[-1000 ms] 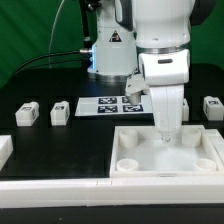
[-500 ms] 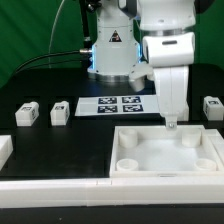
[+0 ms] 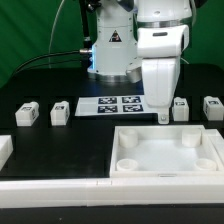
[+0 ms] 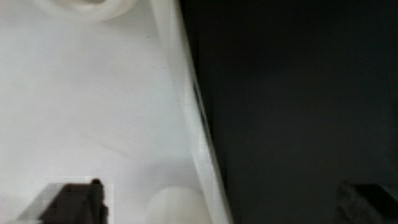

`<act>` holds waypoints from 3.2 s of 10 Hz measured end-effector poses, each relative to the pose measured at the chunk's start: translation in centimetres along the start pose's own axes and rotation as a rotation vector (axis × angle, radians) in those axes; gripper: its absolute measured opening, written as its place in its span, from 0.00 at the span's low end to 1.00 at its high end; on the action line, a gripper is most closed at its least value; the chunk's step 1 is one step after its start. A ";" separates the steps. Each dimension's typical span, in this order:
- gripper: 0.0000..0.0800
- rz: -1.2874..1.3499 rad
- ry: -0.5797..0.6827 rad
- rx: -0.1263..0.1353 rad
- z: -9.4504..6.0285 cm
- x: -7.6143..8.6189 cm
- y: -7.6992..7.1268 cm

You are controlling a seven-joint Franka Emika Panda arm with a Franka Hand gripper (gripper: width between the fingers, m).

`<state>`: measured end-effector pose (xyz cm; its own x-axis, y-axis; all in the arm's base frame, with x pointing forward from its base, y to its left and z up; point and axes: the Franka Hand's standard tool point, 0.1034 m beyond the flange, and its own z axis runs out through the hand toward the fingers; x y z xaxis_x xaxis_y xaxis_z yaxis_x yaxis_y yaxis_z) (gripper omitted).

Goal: Assemble one leg

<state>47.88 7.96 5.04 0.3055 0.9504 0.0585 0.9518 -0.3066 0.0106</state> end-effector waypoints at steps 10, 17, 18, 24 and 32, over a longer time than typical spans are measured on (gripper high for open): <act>0.81 1.311 0.062 0.039 0.1 3.6 -5.2; 0.81 1.315 0.053 0.058 0.6 8.2 -8.9; 0.81 1.318 0.039 0.064 0.6 8.1 -8.9; 0.81 1.272 -0.389 0.321 1.3 6.6 -10.2; 0.81 1.224 -0.700 0.504 2.8 8.3 -12.6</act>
Offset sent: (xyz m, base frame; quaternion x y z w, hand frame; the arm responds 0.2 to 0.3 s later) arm -0.0241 0.0077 0.0090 -0.0222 0.0090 0.3018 0.9531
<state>38.47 19.90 2.64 0.7116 0.0018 -0.7026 -0.0319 -0.9989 -0.0349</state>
